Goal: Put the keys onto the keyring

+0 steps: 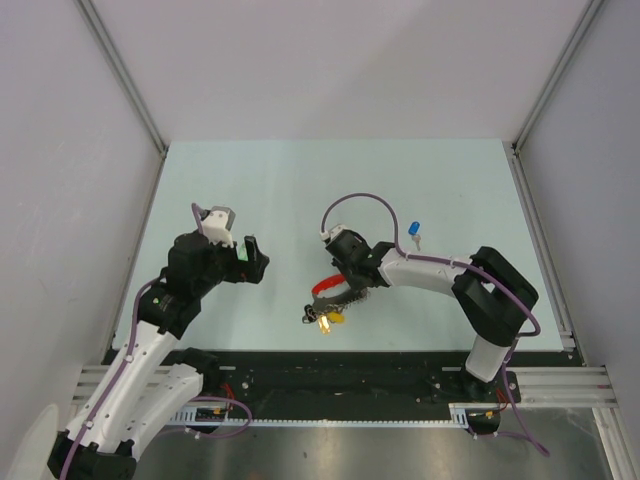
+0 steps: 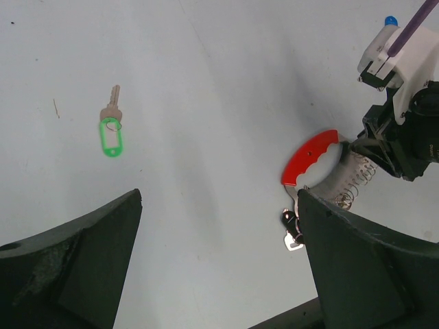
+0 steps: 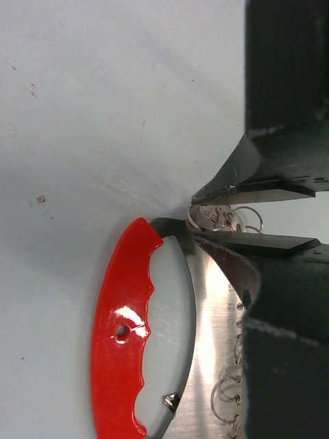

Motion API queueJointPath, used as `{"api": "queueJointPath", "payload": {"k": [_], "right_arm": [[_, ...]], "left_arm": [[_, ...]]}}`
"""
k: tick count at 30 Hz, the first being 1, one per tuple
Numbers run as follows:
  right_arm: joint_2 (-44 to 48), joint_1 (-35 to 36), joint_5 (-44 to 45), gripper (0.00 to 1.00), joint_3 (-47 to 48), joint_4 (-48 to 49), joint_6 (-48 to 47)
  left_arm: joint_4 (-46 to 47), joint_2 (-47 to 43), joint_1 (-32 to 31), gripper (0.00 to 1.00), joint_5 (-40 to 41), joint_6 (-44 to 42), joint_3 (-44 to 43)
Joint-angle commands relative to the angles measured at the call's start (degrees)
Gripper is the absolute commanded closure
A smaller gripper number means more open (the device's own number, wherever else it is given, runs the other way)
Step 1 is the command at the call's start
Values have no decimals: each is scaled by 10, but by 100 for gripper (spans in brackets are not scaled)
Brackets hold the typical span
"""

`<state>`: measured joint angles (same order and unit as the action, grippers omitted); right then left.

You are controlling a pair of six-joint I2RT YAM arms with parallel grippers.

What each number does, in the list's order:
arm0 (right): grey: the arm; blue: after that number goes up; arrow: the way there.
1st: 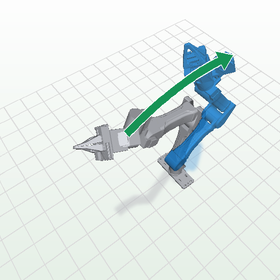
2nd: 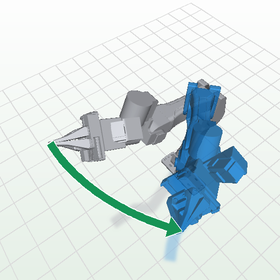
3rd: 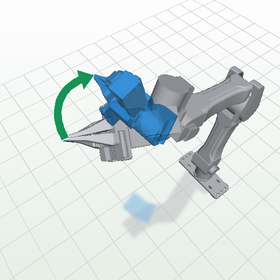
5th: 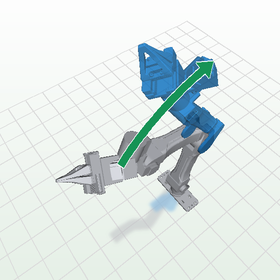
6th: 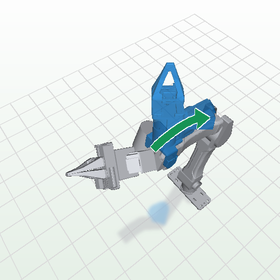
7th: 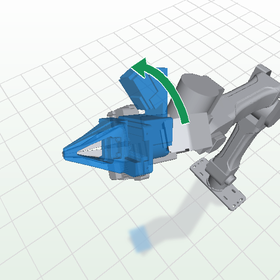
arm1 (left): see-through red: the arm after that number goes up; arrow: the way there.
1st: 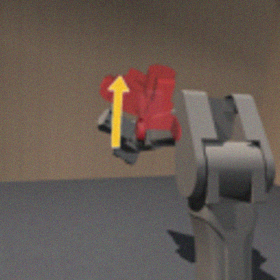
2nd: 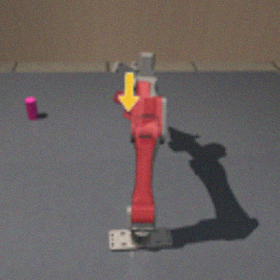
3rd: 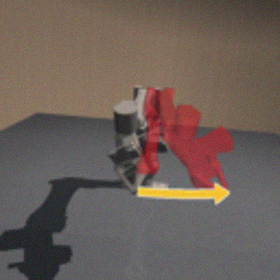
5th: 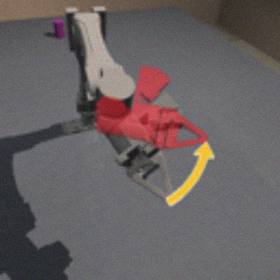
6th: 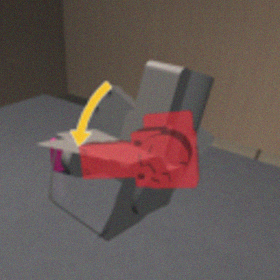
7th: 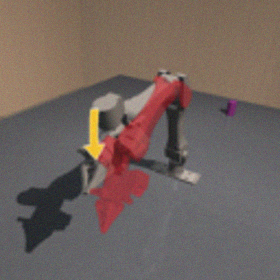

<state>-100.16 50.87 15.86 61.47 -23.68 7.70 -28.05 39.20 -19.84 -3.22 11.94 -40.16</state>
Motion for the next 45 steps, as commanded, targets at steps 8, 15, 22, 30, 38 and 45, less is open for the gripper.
{"api": "queueJointPath", "payload": {"k": [8,15,22,30,38,45], "right_arm": [[2,-2,80,71,2,-49,19],[37,-12,132,72,1,-97,68],[88,-31,87,75,-31,-68,80],[197,-122,-174,67,-158,93,83],[197,-170,-299,57,-226,196,77],[165,-170,-293,52,-228,213,78]], "left_arm": [[12,-8,5,0,-19,-31,1],[12,-9,4,0,-19,-30,1],[12,-11,4,0,-19,-30,2],[12,-15,4,0,-20,-31,2],[13,-15,4,0,-20,-31,2],[15,-16,4,0,-20,-31,3]]}}
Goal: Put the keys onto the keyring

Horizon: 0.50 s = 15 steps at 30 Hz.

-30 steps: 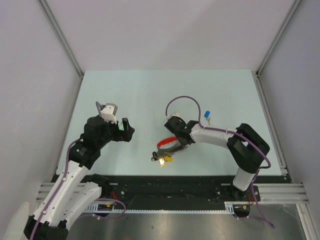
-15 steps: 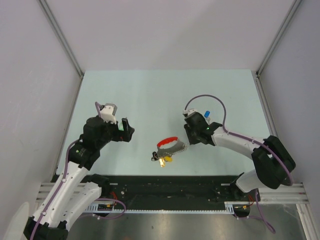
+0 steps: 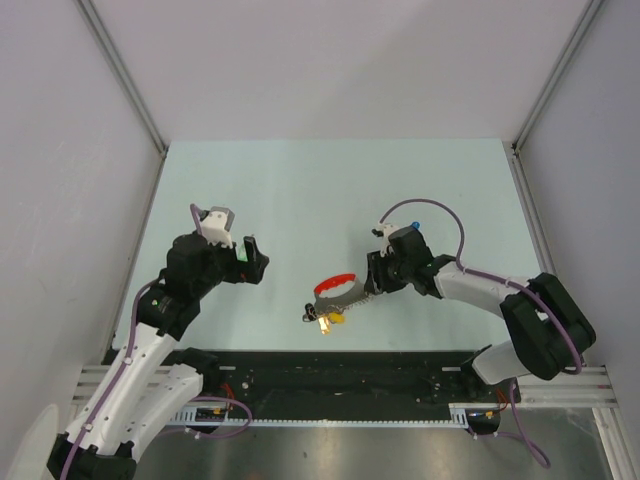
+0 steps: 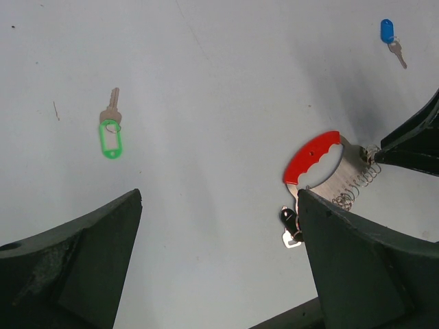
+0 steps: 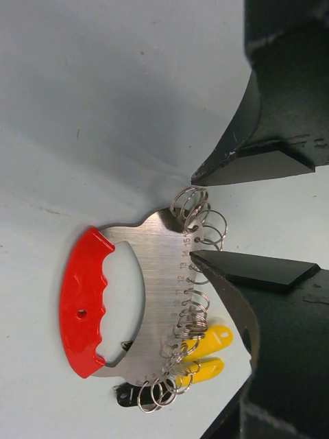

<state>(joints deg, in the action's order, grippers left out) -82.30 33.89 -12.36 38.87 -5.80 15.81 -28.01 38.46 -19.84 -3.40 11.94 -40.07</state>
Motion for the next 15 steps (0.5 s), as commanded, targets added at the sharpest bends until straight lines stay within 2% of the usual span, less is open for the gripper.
{"api": "queueJointPath", "payload": {"k": [1,5,15], "right_arm": [[-15,-1,-5,51,-4,33,-4],[-15,-1,26,50,-6,23,-7],[-16,24,-10,52,-7,25,-15]], "left_arm": [[15,-8,4,0,-18,-30,3],[15,-8,4,0,-19,-30,3],[16,-9,4,0,-17,-31,3]]}}
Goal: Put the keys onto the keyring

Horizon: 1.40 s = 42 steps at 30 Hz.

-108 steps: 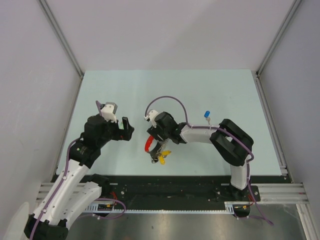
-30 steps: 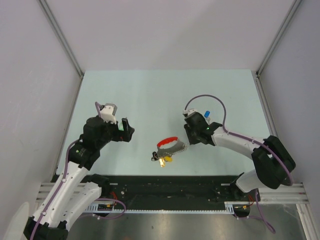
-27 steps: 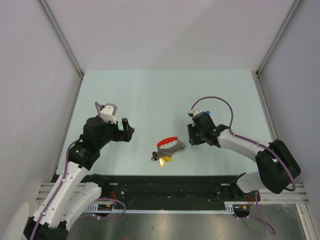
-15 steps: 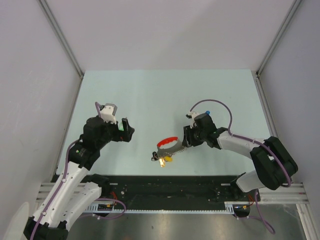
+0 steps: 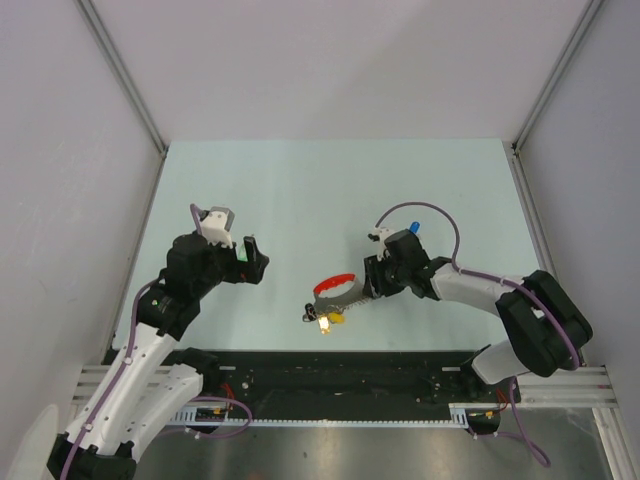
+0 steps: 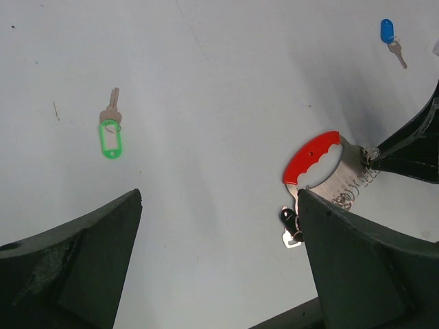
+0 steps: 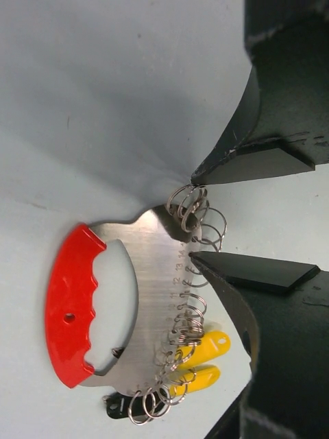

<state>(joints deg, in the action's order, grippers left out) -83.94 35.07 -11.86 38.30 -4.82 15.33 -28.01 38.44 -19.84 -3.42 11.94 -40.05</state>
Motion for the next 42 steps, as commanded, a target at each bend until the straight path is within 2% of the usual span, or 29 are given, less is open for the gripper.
{"api": "queueJointPath", "payload": {"k": [1,8,15,19,25,28,34,42], "right_arm": [[4,17,-19,53,-2,14,-10],[49,67,-40,57,3,3,-22],[32,110,-53,60,18,-10,-42],[27,127,-3,60,30,-33,-44],[97,118,63,64,31,-56,-43],[113,97,54,64,29,-67,-57],[82,74,39,64,27,-56,-101],[26,109,48,65,41,-31,-129]], "left_arm": [[16,-8,4,0,-16,-31,3],[16,-8,4,0,-18,-31,3],[16,-3,4,0,-22,-31,4],[16,-1,4,0,-25,-31,4],[14,2,4,0,-23,-30,4],[15,4,4,0,-24,-30,4],[14,7,4,0,-24,-31,4],[14,8,4,0,-26,-31,4]]}}
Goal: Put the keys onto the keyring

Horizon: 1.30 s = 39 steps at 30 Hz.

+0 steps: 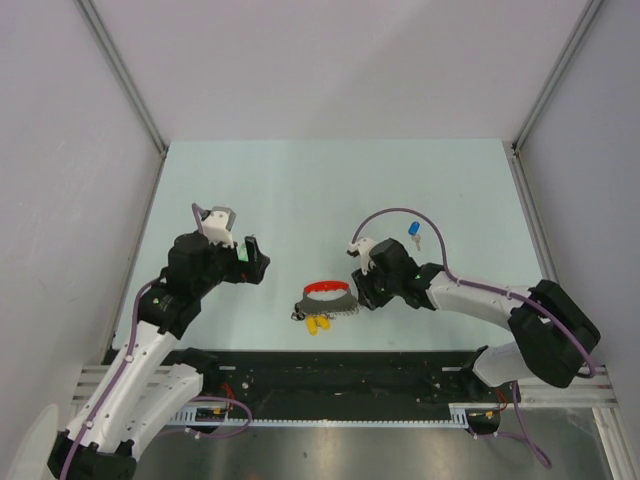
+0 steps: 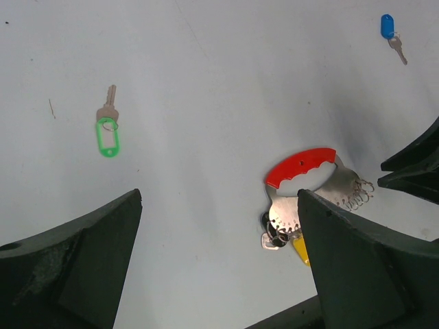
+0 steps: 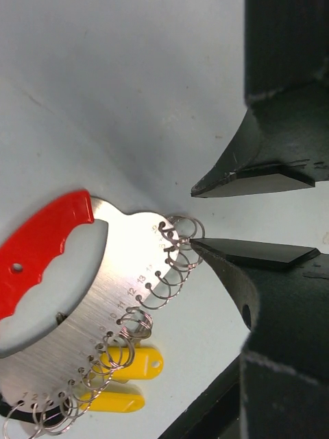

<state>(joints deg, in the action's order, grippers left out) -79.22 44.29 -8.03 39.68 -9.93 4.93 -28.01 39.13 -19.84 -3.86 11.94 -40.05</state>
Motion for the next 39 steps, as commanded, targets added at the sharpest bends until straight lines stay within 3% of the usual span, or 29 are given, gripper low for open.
{"api": "queueJointPath", "payload": {"k": [1,12,19,31,39], "right_arm": [[-24,20,13,65,29,19,-28],[-68,44,72,67,57,11,-37],[-71,44,67,76,57,7,-31],[-80,44,46,78,57,3,-27],[-47,45,59,94,65,-3,-44]], "left_arm": [[14,2,4,0,-22,-30,4],[12,4,4,0,-23,-31,3],[13,6,4,0,-24,-32,2],[14,8,4,0,-25,-32,4],[14,9,4,0,-35,-34,2]]}}
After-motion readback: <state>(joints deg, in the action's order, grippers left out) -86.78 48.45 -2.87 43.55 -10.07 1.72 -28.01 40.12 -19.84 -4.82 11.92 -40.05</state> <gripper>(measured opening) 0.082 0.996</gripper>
